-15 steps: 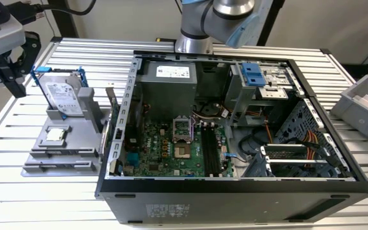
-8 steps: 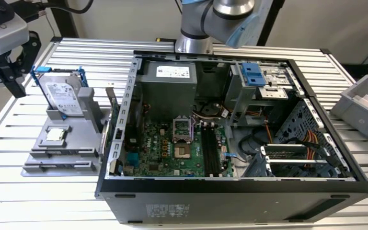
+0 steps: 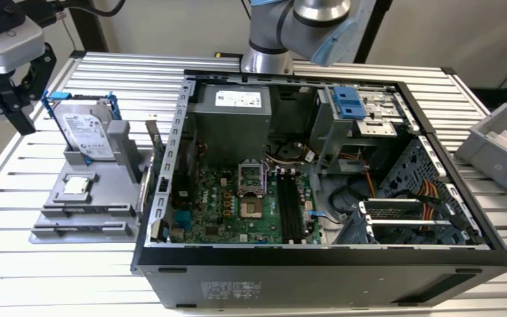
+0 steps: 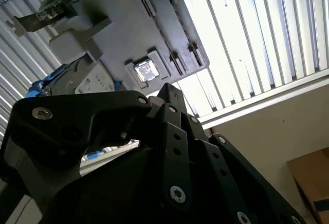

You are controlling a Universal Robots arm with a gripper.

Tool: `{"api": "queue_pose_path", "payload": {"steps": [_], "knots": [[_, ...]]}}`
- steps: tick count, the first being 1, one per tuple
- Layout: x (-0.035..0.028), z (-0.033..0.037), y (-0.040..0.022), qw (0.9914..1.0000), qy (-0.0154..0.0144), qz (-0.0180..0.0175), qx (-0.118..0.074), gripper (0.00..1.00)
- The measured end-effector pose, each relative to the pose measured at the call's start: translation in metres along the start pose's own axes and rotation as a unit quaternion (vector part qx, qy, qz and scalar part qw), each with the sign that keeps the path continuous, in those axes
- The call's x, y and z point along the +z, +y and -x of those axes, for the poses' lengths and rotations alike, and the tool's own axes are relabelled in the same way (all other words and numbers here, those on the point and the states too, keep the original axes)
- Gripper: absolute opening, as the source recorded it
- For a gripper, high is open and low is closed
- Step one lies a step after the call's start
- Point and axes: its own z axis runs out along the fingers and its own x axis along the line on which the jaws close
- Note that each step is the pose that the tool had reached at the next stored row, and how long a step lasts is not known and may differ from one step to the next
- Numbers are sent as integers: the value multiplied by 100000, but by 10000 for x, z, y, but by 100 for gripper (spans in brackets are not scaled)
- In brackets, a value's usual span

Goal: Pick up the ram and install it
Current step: 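Pick up the ram and move it above insertion slot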

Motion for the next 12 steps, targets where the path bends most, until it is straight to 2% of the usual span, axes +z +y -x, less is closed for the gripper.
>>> {"api": "queue_pose_path", "payload": {"steps": [12], "knots": [[0,0,0,99942,175,60,-3391,0]]}}
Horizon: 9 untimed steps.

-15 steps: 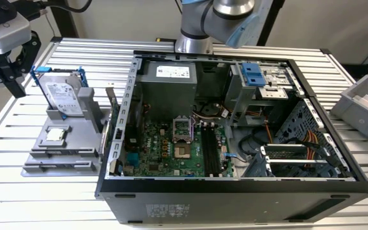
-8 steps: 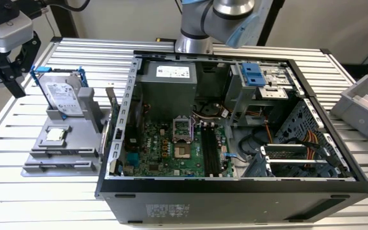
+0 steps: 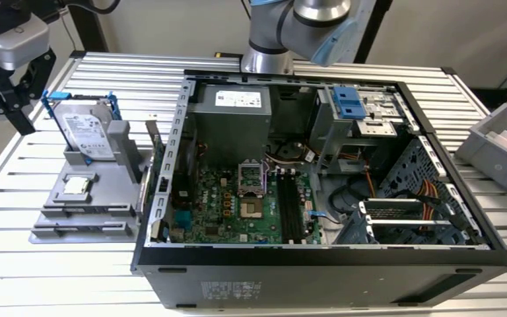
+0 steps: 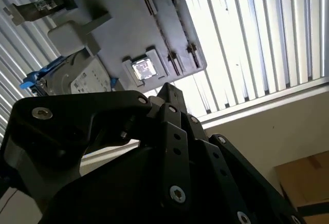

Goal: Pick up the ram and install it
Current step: 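Pick up the ram and move it above insertion slot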

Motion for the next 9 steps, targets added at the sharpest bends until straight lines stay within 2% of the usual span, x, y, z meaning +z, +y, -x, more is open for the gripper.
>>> {"api": "queue_pose_path", "payload": {"steps": [9], "knots": [[0,0,0,99986,86,32,-1677,0]]}}
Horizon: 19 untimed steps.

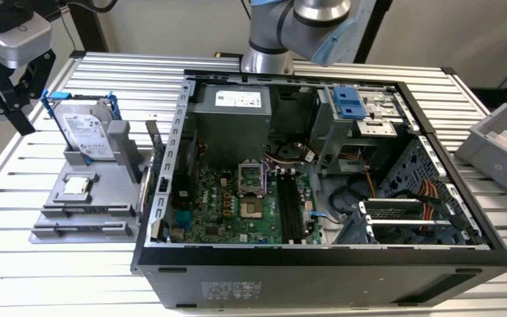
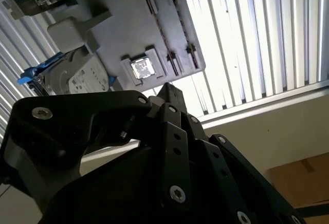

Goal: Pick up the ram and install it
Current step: 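Pick up the ram and move it above insertion slot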

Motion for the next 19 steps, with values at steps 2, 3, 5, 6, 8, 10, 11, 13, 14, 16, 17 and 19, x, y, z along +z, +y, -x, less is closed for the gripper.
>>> {"api": "queue_pose_path", "payload": {"steps": [2,3,5,6,8,10,11,13,14,16,17,19], "knots": [[0,0,0,99999,16,5,-335,0],[0,0,0,99999,26,8,-499,0],[0,0,0,99996,43,15,-836,0],[0,0,0,99995,51,17,-1000,0],[0,0,0,99991,69,23,-1329,0],[0,0,0,99987,85,28,-1635,0],[0,0,0,99984,92,32,-1784,0],[0,0,0,99978,110,38,-2090,0],[0,0,0,99975,116,41,-2240,0],[0,0,0,99968,131,47,-2530,0],[0,0,0,99964,138,51,-2678,0],[0,0,0,99956,156,55,-2967,0]]}}
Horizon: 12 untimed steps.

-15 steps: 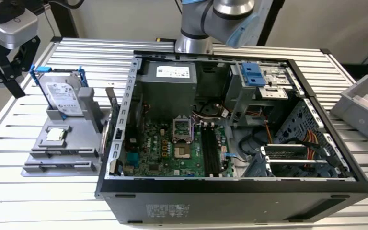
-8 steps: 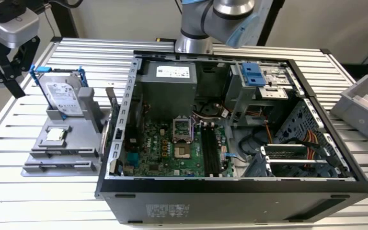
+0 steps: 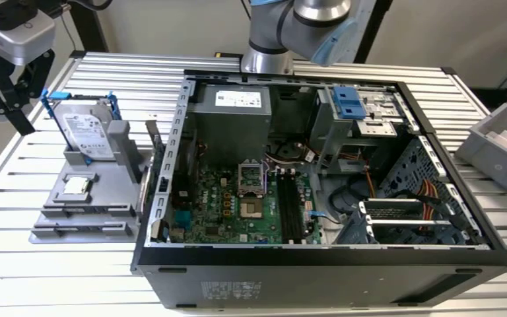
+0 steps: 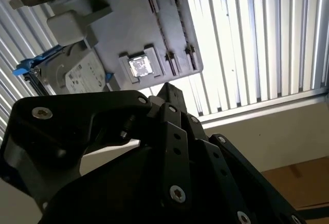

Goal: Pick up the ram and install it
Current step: 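Pick up the ram and move it above insertion slot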

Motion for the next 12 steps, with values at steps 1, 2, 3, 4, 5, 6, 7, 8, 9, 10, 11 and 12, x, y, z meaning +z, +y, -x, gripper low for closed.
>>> {"api": "queue_pose_path", "payload": {"steps": [1,2,3,4,5,6,7,8,9,10,11,12], "knots": [[0,0,0,100000,7,4,-141,0],[0,0,0,99999,15,6,-329,0],[0,0,0,99999,22,11,-491,0],[0,0,0,99998,35,13,-637,0],[0,0,0,99997,41,16,-773,0],[0,0,0,99996,48,20,-911,0],[0,0,0,99994,55,23,-1047,0],[0,0,0,99993,63,25,-1194,0],[0,0,0,99991,69,28,-1327,0],[0,0,0,99989,76,30,-1474,0],[0,0,0,99987,84,33,-1603,0],[0,0,0,99985,92,35,-1740,0]]}}
